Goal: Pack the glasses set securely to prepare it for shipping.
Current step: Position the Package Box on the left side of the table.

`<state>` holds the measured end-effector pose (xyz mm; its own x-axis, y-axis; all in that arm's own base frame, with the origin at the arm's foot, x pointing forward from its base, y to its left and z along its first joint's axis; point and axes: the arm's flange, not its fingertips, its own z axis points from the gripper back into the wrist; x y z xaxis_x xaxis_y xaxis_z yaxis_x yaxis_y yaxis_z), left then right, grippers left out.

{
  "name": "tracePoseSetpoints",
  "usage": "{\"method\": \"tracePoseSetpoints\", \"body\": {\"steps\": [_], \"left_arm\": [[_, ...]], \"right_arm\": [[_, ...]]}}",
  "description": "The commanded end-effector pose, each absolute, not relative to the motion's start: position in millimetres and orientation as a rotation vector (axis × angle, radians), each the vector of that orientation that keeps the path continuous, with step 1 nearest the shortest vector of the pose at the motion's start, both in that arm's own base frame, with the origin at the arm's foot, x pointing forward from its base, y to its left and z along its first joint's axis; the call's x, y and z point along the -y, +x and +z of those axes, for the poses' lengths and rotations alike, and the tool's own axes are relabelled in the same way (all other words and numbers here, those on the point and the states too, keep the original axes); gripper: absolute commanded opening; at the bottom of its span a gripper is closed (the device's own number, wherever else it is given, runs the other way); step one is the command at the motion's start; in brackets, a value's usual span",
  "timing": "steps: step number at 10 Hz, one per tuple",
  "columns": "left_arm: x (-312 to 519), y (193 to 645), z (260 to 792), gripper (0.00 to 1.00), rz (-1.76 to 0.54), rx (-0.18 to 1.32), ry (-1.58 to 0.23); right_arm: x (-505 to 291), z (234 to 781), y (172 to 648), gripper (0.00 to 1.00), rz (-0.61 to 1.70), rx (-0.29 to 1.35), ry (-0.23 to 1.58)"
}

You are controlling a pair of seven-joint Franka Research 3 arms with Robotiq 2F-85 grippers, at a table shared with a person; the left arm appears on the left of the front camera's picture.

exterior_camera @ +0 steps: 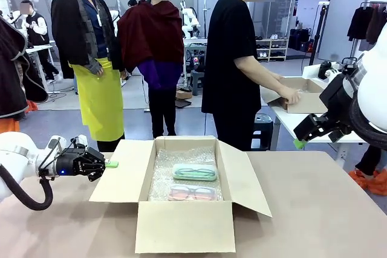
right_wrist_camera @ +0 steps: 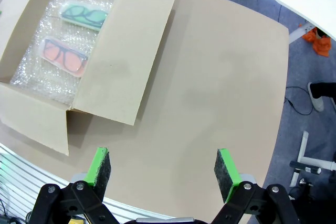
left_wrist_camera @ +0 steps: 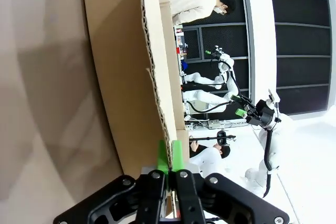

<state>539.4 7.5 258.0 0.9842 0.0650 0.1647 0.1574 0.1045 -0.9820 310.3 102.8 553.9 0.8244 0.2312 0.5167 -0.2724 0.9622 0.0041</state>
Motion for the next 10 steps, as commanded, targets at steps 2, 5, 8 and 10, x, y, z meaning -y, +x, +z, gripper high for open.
{"method": "tracePoseSetpoints", "body": {"steps": [2,5,8,10], "left_arm": [[-37,536,269,0.03,-0.095,0.188,-1.491],[-81,531,271,0.03,-0.069,0.21,-1.462],[-144,521,278,0.03,-0.044,0.256,-1.44],[-187,515,283,0.03,-0.025,0.282,-1.417]], "right_arm": [[-105,554,311,1.0,0.264,0.548,0.077],[-105,554,311,1.0,0.264,0.548,0.077],[-105,554,311,1.0,0.264,0.548,0.077],[-105,554,311,1.0,0.264,0.548,0.077]]}}
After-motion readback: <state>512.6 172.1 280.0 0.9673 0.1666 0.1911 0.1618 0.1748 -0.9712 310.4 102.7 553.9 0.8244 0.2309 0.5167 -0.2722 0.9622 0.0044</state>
